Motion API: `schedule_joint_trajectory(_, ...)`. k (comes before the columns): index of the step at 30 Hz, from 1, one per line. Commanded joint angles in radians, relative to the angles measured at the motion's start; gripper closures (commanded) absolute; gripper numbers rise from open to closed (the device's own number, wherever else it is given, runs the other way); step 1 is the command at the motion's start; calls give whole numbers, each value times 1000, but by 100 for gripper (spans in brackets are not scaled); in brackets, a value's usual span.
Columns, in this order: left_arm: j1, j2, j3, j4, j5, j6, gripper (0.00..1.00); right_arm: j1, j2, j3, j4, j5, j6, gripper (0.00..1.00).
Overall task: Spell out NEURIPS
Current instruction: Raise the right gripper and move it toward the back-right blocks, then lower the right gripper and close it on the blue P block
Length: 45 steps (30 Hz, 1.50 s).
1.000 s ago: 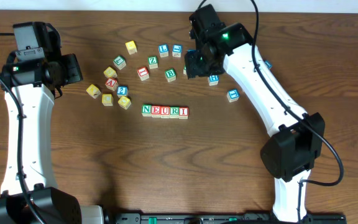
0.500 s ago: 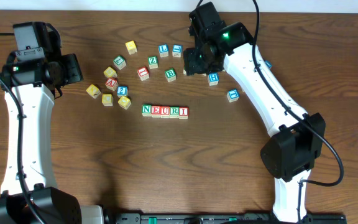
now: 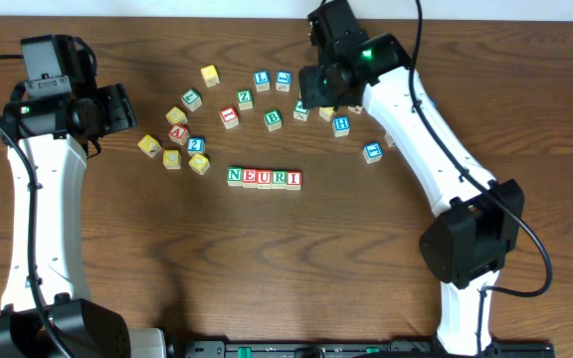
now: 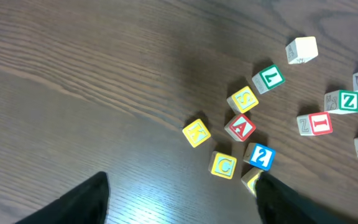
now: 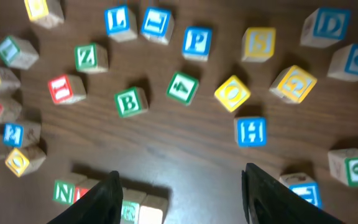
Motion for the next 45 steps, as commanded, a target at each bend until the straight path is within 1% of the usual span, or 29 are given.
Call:
schedule_joint_trajectory(1, 2, 11, 24, 3, 39, -10, 23, -30, -27, 74, 14, -11, -34, 42)
schedule_joint_trajectory(4, -2, 11, 52, -5, 48, -18, 23, -47, -16, 134, 21, -11, -51, 42)
schedule_joint_trajectory(7, -14, 11, 95, -47, 47, -17, 23, -58, 33, 204, 32, -8, -62, 41)
schedule_joint_trajectory(10, -28, 9, 126, -84, 47, -17, 23, -58, 88, 231, 67, -8, -66, 39)
schedule_joint_trajectory(15, -32, 7, 128, -99, 47, -17, 22, -41, 171, 231, 153, -7, -68, 40)
schedule_joint_trajectory(20, -32, 7, 127, -113, 47, -17, 22, -15, 243, 231, 198, 27, -67, 40)
schedule_joint_trajectory(26, -32, 7, 124, -117, 47, -17, 22, 13, 319, 231, 235, 128, -35, 42)
schedule_joint_trajectory(29, -32, 7, 124, -117, 47, -17, 22, 16, 340, 231, 237, 186, 2, 43)
schedule_joint_trajectory(34, -32, 7, 124, -117, 47, -17, 22, 15, 369, 230, 251, 202, 61, 45)
schedule_joint_trajectory(45, -32, 7, 124, -119, 47, -17, 22, 11, 432, 230, 295, 245, 91, 49)
